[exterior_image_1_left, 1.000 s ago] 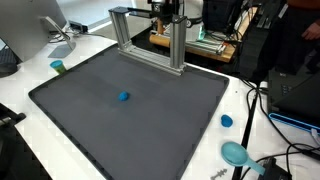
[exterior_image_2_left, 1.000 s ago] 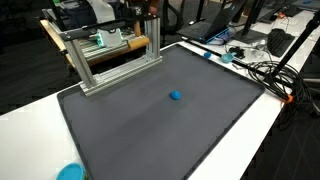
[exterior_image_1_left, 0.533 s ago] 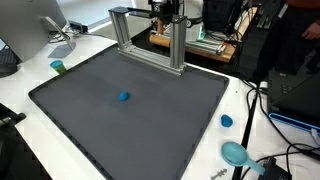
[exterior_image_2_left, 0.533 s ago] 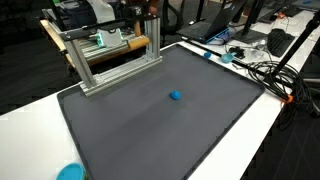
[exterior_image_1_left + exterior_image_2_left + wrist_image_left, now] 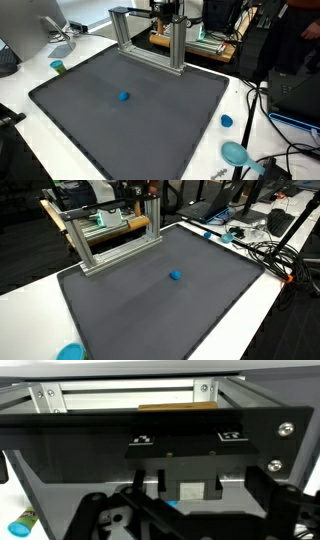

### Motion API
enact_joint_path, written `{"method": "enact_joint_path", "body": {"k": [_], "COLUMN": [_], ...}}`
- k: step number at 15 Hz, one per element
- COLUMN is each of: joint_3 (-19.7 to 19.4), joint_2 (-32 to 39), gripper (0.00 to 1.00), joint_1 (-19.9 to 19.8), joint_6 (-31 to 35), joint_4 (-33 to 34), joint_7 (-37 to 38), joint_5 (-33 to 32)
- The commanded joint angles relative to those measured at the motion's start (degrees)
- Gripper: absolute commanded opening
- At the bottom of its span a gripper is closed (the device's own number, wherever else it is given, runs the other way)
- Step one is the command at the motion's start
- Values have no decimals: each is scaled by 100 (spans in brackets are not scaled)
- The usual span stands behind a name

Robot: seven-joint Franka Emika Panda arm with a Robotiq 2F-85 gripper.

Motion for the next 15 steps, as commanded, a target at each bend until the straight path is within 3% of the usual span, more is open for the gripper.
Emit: {"method": "enact_joint_path", "body": {"k": [1,15], "joint_3": [-22,-114], "joint_2": [119,115], "gripper": [100,87], "joint_1": [23,14], "joint_6": [57,119], "joint_4": [12,13], "joint_7": [23,-218], "joint_5": [175,167]}}
